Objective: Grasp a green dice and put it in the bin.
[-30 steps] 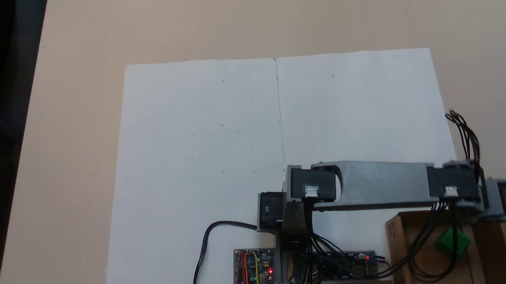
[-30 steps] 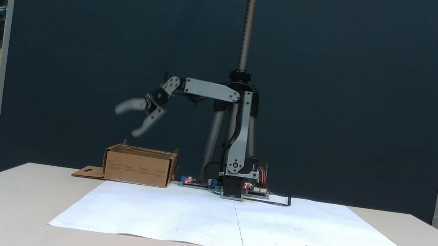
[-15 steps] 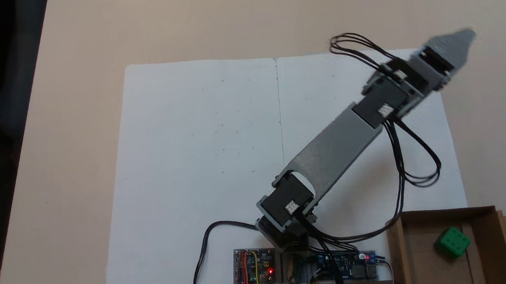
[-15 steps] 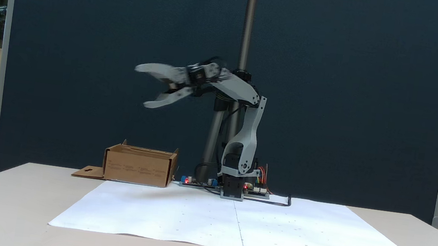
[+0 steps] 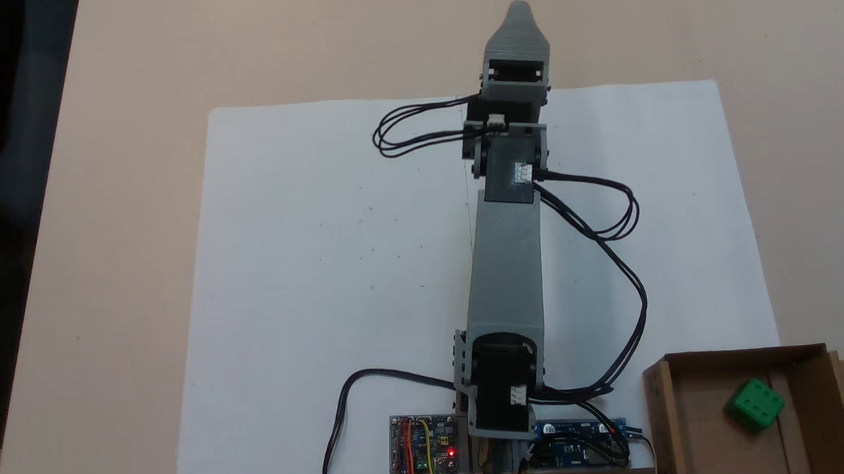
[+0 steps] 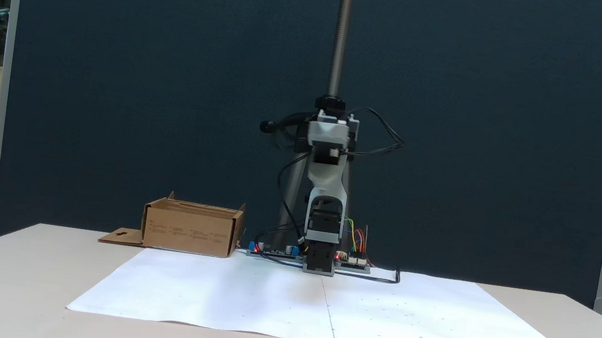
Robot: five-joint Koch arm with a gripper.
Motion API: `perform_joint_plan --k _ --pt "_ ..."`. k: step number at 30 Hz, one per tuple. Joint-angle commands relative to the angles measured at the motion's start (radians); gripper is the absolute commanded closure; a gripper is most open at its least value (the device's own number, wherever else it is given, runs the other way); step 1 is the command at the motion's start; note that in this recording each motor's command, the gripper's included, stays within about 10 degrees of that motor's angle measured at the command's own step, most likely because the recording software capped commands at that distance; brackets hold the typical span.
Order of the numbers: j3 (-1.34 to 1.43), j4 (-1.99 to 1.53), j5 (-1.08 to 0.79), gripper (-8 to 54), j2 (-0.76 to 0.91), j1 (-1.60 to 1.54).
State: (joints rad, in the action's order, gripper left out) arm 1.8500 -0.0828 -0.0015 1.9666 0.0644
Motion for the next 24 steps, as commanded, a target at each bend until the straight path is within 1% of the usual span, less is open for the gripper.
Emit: perform_joint_plan --k 1,8,12,18,24 --pt "0.031 0.165 0.071 1.8 0.077 -0.041" --pt "0.330 0.375 0.064 1.8 0.196 -0.072" --pt "0.514 0.487 0.012 2.0 0.238 -0.060" --pt "0.758 0.676 -0.058 2.4 0.250 -0.021" --pt "0.945 0.860 -0.064 2.4 0.270 -0.002"
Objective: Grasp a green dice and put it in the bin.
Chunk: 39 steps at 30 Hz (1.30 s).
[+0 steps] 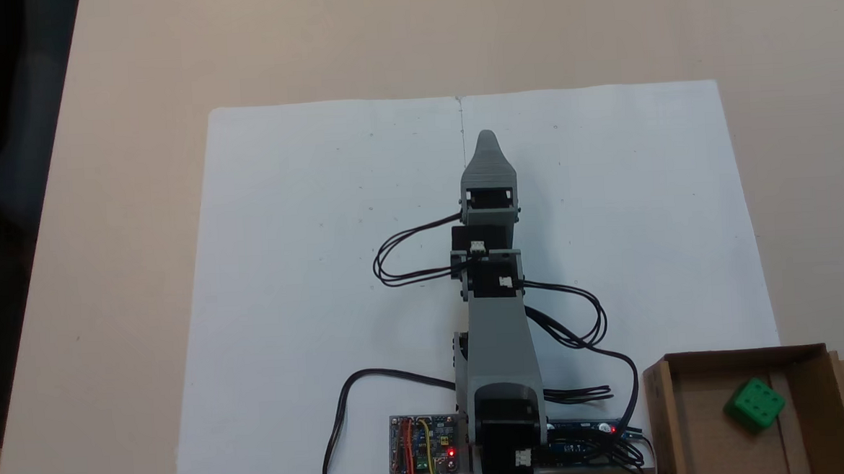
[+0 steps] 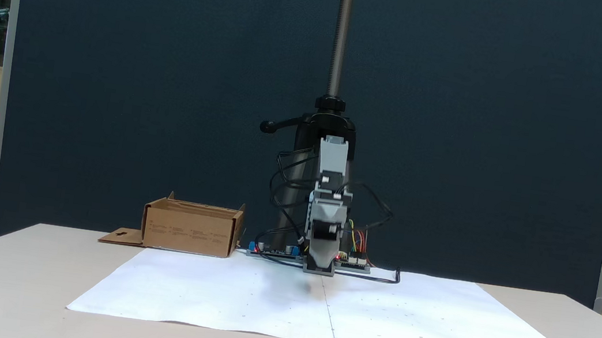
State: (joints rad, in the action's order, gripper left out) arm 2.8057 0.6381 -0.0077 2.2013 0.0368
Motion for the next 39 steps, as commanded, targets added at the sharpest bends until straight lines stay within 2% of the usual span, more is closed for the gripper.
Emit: perform_joint_plan --k 1,8,28,39 --pt "0.012 0.167 -0.058 2.4 0.043 0.028" --pt "0.186 0.388 -0.060 2.4 0.153 0.031" --pt "0.324 0.965 -0.104 1.0 0.164 0.025" --pt "0.324 0.969 -0.112 0.2 0.161 0.025"
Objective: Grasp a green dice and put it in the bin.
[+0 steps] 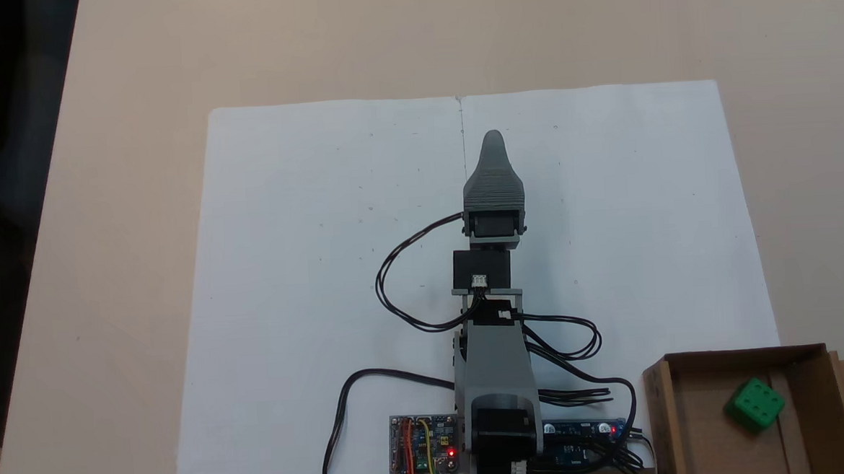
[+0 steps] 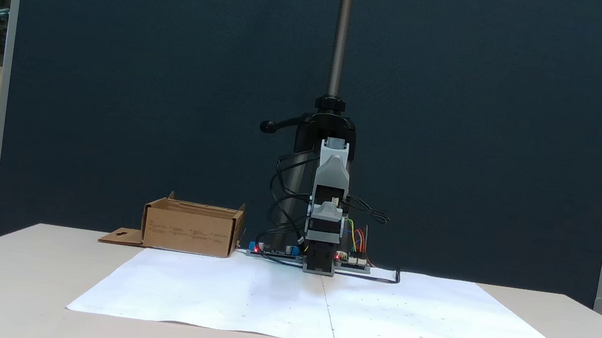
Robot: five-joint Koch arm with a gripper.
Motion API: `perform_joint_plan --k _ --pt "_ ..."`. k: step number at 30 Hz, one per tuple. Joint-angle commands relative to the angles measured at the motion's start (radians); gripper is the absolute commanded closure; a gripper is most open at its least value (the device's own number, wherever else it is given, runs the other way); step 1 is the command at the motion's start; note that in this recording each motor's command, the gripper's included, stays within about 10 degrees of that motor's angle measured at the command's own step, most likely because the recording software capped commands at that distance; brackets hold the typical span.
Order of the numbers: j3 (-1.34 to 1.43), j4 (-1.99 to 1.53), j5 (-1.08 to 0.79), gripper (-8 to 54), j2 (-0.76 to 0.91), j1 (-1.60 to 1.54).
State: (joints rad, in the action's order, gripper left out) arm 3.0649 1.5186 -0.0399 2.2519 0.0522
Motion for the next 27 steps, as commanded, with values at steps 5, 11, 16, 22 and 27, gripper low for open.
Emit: perform_joint_plan --k 5,11,16,22,27 --pt "0.064 0.074 -0.081 -0.6 0.106 0.009" --pt "0.064 0.074 -0.080 -0.4 0.107 0.009" --pt "0.064 0.074 -0.080 -0.4 0.107 0.000" --pt "0.064 0.074 -0.078 -0.4 0.107 0.000" --pt "0.064 0.074 -0.080 -0.3 0.107 0.000"
